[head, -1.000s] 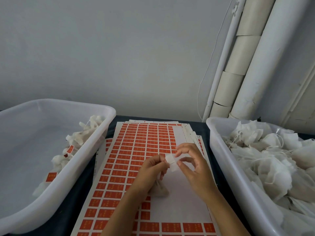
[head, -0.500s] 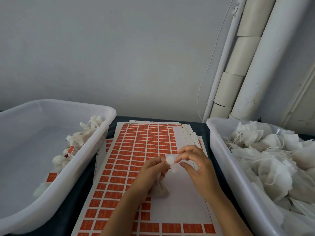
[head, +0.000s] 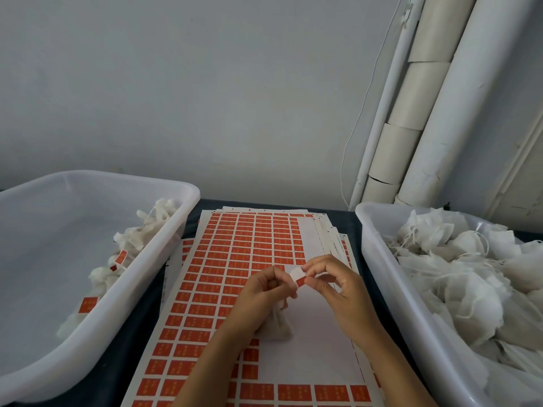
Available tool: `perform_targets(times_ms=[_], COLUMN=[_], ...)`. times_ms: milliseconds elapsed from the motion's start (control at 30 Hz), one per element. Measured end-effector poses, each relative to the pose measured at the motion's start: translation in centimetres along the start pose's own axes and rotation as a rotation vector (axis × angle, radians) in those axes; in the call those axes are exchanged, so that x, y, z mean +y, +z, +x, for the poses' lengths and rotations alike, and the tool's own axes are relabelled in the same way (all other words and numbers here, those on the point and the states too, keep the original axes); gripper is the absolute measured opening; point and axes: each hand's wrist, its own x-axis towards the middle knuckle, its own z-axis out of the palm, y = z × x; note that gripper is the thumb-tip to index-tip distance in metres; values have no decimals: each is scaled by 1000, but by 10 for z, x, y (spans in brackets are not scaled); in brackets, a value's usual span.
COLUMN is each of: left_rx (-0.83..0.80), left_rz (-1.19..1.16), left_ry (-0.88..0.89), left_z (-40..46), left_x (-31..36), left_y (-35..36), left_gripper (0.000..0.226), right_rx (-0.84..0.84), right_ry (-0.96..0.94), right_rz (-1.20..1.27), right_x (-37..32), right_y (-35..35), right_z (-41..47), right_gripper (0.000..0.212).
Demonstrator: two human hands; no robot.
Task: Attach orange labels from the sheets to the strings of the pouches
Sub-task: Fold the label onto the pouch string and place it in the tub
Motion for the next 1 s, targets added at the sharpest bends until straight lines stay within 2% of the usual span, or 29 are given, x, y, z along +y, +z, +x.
perform_targets(times_ms=[233,433,600,1000], left_rx=[-11,29,50,14], left_rz=[24,95,100,108], left_ry=[80,96,107,169], left_z=[-2,-2,-2,-1], left_x=[1,1,1,-1], left_y=[1,4,4,3], left_gripper=[12,14,15,13], right_rx=[-41,-44,-5,36], right_ry=[84,120,147,220], right_rz=[33,89,75,54], right_x=[4,1,2,-1], right_y=[1,4,8,9], right_z=[-1,-2,-2,-2], right_gripper=[6,19,6,8])
